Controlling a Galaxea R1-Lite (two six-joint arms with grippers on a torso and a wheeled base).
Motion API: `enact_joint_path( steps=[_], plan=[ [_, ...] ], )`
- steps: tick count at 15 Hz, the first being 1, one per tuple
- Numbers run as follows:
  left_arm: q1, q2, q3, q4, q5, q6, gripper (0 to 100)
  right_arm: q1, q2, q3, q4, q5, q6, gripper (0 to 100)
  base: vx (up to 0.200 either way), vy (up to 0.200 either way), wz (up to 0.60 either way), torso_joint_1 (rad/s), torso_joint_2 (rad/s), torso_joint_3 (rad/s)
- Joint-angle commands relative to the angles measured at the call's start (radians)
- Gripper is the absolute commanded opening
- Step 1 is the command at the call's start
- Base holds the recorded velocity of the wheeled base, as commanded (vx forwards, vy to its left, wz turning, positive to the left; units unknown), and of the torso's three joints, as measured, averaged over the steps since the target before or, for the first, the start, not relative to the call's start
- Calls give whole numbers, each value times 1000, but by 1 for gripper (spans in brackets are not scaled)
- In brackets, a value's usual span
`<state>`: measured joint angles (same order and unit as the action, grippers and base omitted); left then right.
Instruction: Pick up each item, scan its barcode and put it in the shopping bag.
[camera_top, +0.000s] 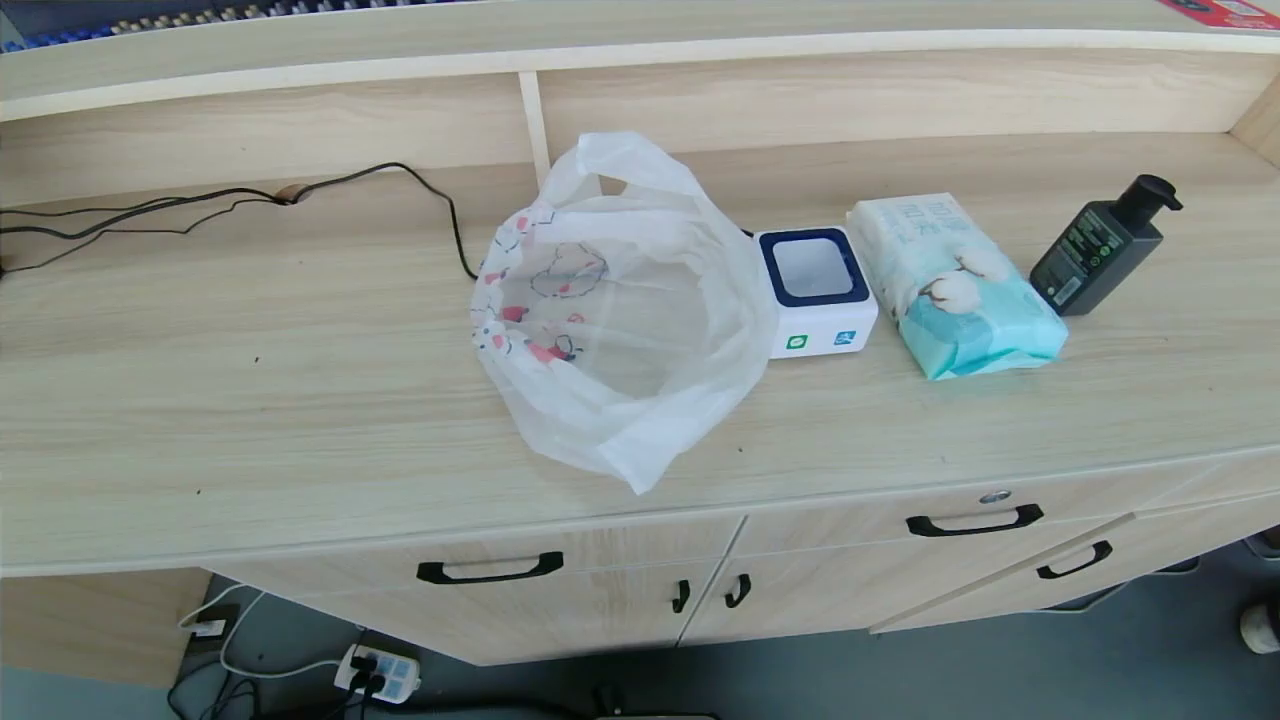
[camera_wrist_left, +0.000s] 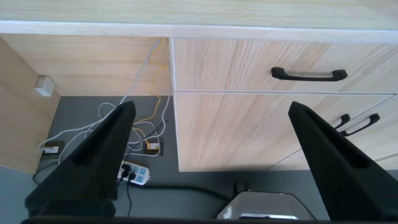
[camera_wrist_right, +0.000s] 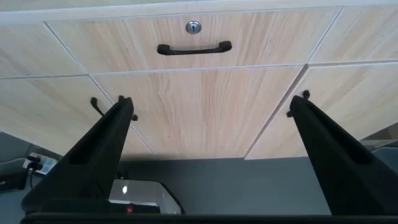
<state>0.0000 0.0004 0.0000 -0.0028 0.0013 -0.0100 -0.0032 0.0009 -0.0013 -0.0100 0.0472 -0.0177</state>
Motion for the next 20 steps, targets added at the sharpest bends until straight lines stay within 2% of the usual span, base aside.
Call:
enact_joint_path(
  steps=[1, 2, 4, 5, 6, 9, 12, 15, 20],
  plan=[
    [0, 0, 0, 0, 0, -1, 100, 25, 105, -123, -2, 72, -11, 100, 0, 0, 0, 0, 0, 0],
    [0, 0, 0, 0, 0, 1, 100, 34, 177, -172, -7, 80, -11, 100, 0, 0, 0, 0, 0, 0],
    [0, 0, 0, 0, 0, 1, 100, 78, 536, -411, -31, 82, -11, 100, 0, 0, 0, 0, 0, 0],
    [0, 0, 0, 0, 0, 1, 100, 83, 630, -470, -47, 85, -10, 100, 0, 0, 0, 0, 0, 0],
    [0, 0, 0, 0, 0, 1, 100, 100, 820, -591, -68, 102, -5, 100, 0, 0, 0, 0, 0, 0],
    [0, 0, 0, -3, 0, 2, 100, 101, 1065, -815, -56, 178, -21, 100, 0, 0, 0, 0, 0, 0],
    [0, 0, 0, -2, 0, 2, 100, 95, 1177, -905, -59, 207, -56, 100, 0, 0, 0, 0, 0, 0],
    [0, 0, 0, -2, 0, -1, 100, 95, 1200, -907, -67, 209, -58, 100, 200, 0, 0, 4, 2, 4],
    [0, 0, 0, -2, 0, -1, 100, 72, 1283, -967, -61, 249, -81, 100, 0, 0, 0, 0, 0, 0]
  ],
)
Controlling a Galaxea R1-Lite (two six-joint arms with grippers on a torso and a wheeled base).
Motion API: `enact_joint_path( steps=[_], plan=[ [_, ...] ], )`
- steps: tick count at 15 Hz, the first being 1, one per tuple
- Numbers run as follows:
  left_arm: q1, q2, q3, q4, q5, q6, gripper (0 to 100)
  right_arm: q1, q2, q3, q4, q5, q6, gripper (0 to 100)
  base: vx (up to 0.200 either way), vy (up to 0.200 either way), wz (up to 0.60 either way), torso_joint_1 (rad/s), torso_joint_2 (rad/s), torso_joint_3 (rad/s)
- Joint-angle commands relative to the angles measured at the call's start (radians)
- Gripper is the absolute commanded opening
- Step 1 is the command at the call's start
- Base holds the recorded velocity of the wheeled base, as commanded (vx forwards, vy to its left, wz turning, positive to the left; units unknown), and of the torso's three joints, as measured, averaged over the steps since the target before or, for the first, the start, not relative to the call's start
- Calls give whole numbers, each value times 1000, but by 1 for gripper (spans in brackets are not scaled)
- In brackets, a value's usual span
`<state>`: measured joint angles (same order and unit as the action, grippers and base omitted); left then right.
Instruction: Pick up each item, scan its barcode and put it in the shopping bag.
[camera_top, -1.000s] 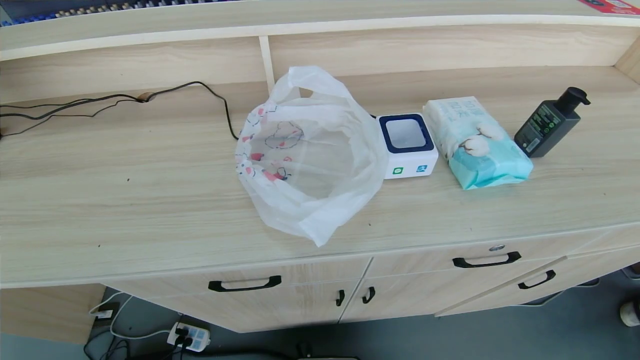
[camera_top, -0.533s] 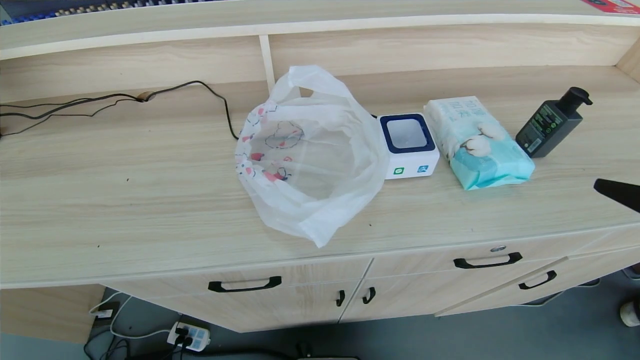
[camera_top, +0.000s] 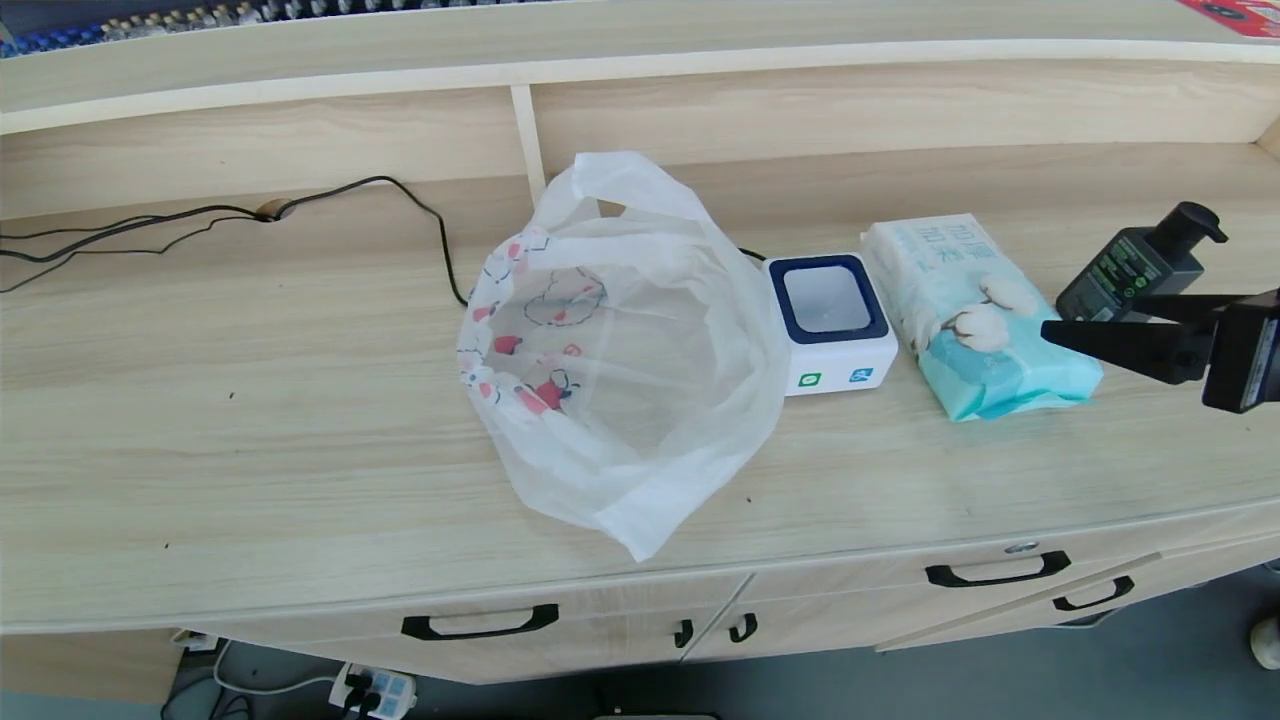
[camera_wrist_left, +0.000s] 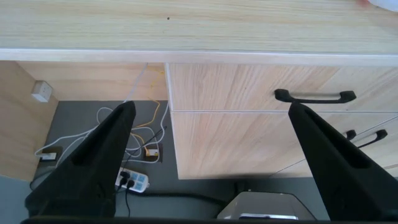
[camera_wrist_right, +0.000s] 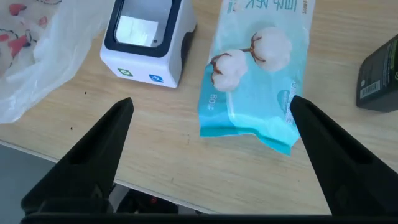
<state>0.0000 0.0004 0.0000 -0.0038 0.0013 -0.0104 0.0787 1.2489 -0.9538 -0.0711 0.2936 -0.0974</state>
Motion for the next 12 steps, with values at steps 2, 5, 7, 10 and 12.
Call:
enact_joint_path(
  steps=[2, 5, 7, 10, 12],
  plan=[
    [0, 0, 0, -1, 0, 0, 100, -51, 76, -26, 1, 24, -53, 100, 0, 0, 0, 0, 0, 0],
    [0, 0, 0, -2, 0, 0, 100, -85, 155, -60, -4, 50, -96, 100, 0, 0, 0, 0, 0, 0],
    [0, 0, 0, -4, 0, 1, 100, -122, 239, -132, -6, 55, -133, 100, 0, 0, 0, 0, 0, 0],
    [0, 0, 0, -5, 0, 0, 100, -125, 307, -189, -7, 53, -137, 100, 0, 0, 0, 0, 0, 0],
    [0, 0, 0, -5, 0, 0, 100, -125, 337, -220, -6, 47, -139, 100, 0, 0, 0, 0, 0, 0]
  ],
)
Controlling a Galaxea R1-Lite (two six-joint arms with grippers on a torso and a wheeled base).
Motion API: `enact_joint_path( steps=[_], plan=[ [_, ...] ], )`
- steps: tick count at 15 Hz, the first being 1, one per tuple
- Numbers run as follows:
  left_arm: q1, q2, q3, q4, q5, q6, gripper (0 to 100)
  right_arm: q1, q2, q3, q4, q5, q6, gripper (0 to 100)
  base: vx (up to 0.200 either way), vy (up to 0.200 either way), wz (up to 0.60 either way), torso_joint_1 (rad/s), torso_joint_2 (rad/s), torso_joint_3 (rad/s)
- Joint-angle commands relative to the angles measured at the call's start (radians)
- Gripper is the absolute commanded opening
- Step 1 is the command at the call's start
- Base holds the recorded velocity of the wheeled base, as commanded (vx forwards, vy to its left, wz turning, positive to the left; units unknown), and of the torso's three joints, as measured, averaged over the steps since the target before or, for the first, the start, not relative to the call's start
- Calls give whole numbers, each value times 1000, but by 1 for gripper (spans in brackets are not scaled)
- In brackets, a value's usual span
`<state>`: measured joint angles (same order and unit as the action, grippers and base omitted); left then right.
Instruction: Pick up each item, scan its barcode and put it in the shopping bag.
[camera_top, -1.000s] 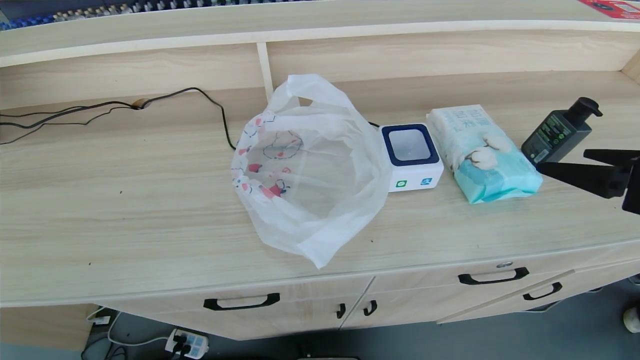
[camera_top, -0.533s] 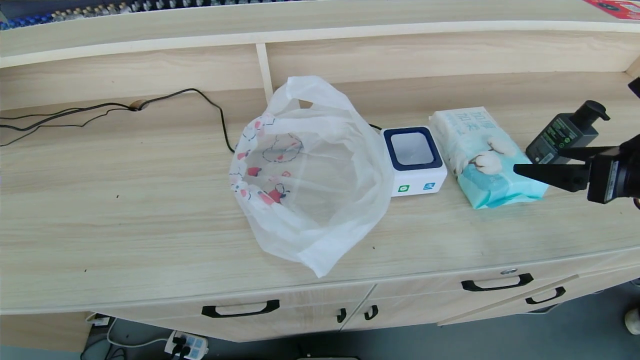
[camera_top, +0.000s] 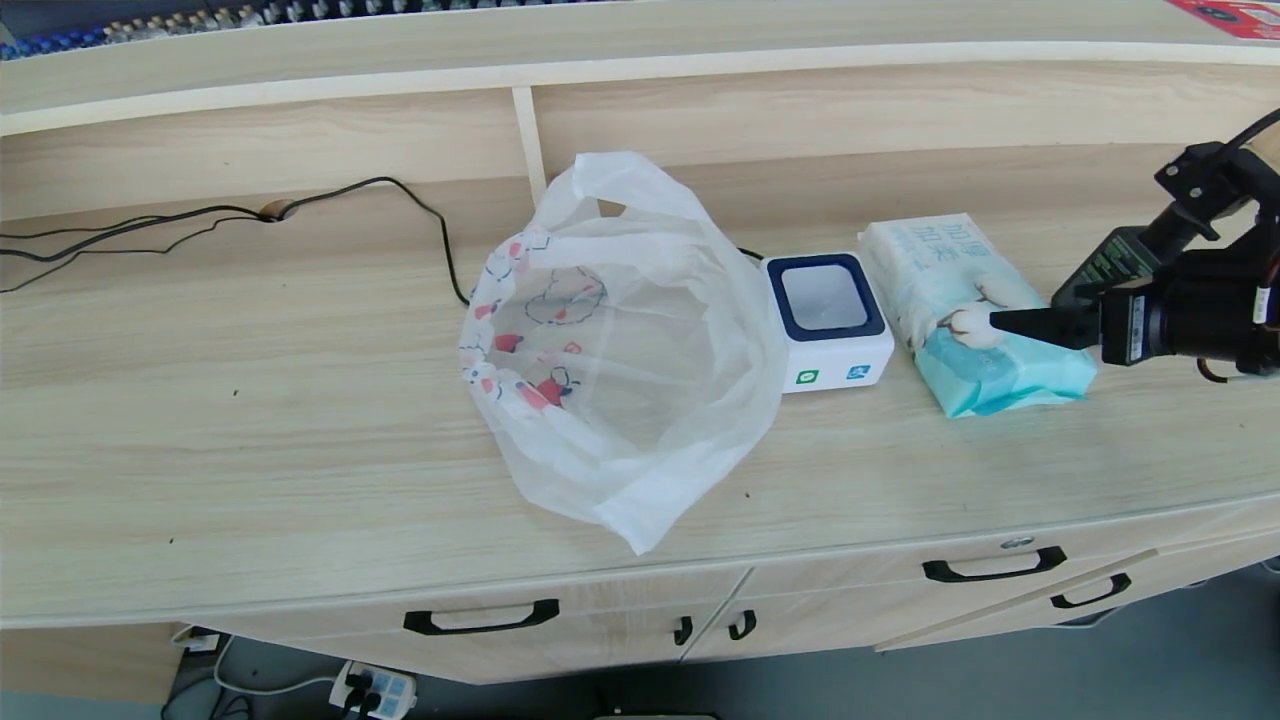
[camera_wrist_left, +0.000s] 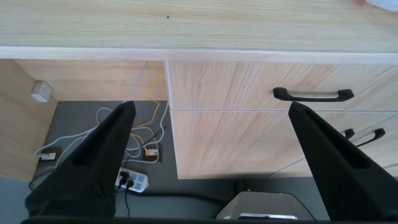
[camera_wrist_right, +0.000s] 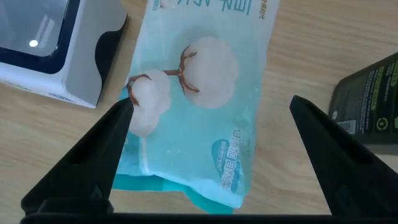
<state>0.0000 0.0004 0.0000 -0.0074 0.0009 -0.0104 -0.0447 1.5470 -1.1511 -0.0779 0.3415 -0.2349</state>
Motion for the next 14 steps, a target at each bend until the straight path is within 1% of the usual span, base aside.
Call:
enact_joint_path(
  steps=[1, 7, 10, 12, 14],
  plan=[
    [0, 0, 0, -2, 1, 1, 100, 3, 56, -39, -2, -4, -11, 100, 0, 0, 0, 0, 0, 0],
    [0, 0, 0, -3, 1, 1, 100, 11, 117, -81, 7, -7, -21, 100, 0, 0, 0, 0, 0, 0],
    [0, 0, 0, -3, 1, 1, 100, 58, 145, -125, 13, -9, -21, 100, 0, 0, 0, 0, 0, 0],
    [0, 0, 0, -3, 1, 0, 100, 69, 146, -162, 35, -25, -21, 100, 0, 0, 0, 0, 0, 0],
    [0, 0, 0, -2, 1, 0, 100, 88, 150, -167, 58, -38, -21, 100, 0, 0, 0, 0, 0, 0]
  ],
)
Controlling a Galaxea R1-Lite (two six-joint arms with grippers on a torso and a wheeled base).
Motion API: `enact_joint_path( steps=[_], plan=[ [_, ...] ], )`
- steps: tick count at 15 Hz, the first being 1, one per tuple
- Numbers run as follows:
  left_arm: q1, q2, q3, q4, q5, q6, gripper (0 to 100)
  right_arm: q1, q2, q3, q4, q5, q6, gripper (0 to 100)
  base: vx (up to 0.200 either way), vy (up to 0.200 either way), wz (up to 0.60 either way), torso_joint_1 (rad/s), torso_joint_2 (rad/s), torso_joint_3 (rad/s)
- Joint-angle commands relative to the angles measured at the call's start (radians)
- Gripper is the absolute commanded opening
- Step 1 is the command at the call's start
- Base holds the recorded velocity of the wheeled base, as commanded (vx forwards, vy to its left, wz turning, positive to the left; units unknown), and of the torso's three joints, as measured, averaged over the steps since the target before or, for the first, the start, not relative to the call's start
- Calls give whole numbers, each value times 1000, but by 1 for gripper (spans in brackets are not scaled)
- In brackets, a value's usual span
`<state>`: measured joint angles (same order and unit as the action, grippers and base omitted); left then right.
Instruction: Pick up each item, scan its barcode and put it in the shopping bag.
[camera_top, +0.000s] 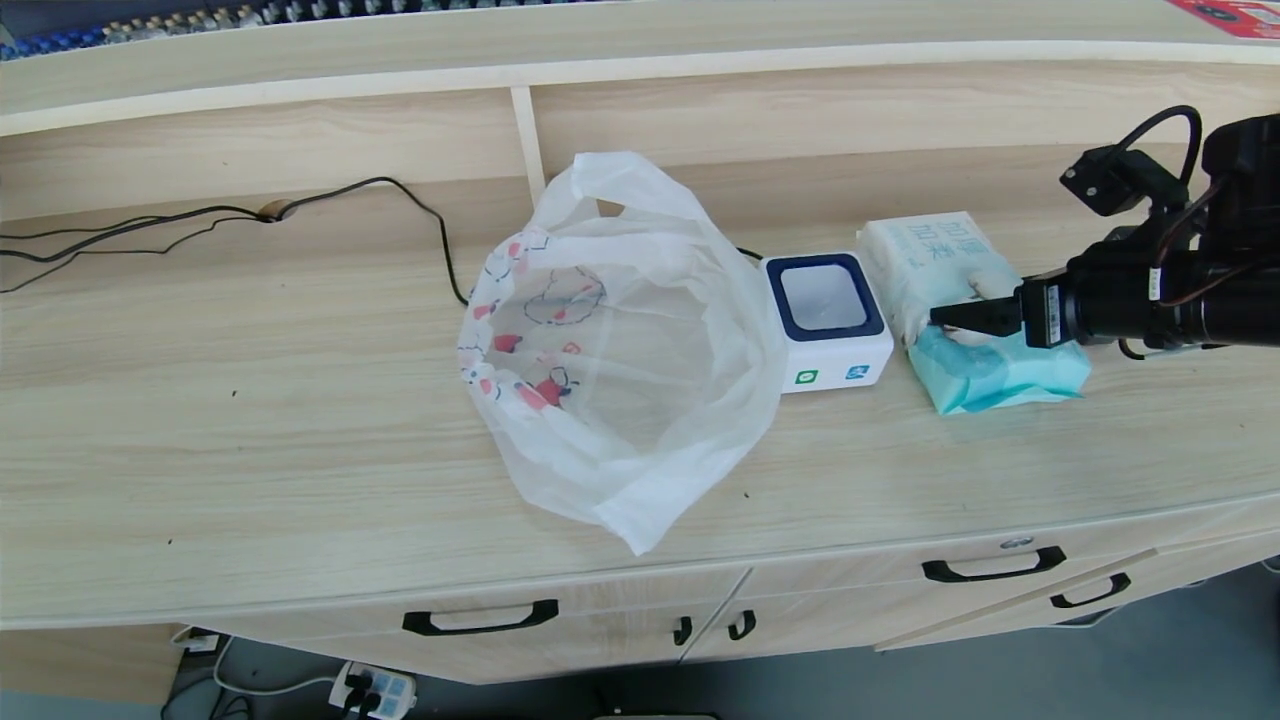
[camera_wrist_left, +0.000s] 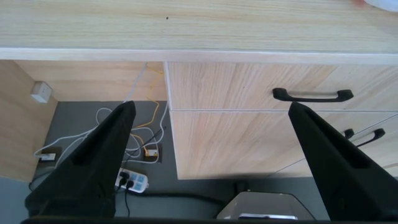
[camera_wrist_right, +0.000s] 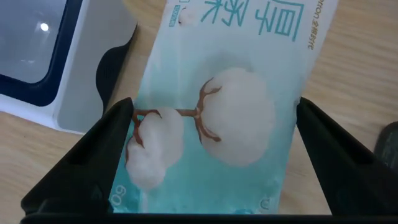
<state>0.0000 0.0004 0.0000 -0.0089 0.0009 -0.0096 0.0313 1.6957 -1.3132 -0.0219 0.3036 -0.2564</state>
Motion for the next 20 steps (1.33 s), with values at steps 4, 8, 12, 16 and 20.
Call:
enact_joint_path(
  steps=[4, 8, 12, 16, 20],
  plan=[
    [0, 0, 0, -2, 1, -1, 100, 13, 45, -6, 2, -15, -6, 100, 0, 0, 0, 0, 0, 0],
    [0, 0, 0, 0, 1, 0, 100, -2, 61, -18, 2, -17, -6, 100, 0, 0, 0, 0, 0, 0],
    [0, 0, 0, 0, 1, 0, 100, -13, 55, -12, -13, -12, 2, 0, 0, 0, 0, 0, 0, 0],
    [0, 0, 0, 0, 1, 0, 100, -11, 22, 3, -15, -11, 3, 0, 0, 0, 0, 0, 0, 0],
    [0, 0, 0, 0, 1, 0, 100, -4, -157, 3, -6, -4, 91, 0, 0, 0, 0, 0, 0, 0]
  ],
)
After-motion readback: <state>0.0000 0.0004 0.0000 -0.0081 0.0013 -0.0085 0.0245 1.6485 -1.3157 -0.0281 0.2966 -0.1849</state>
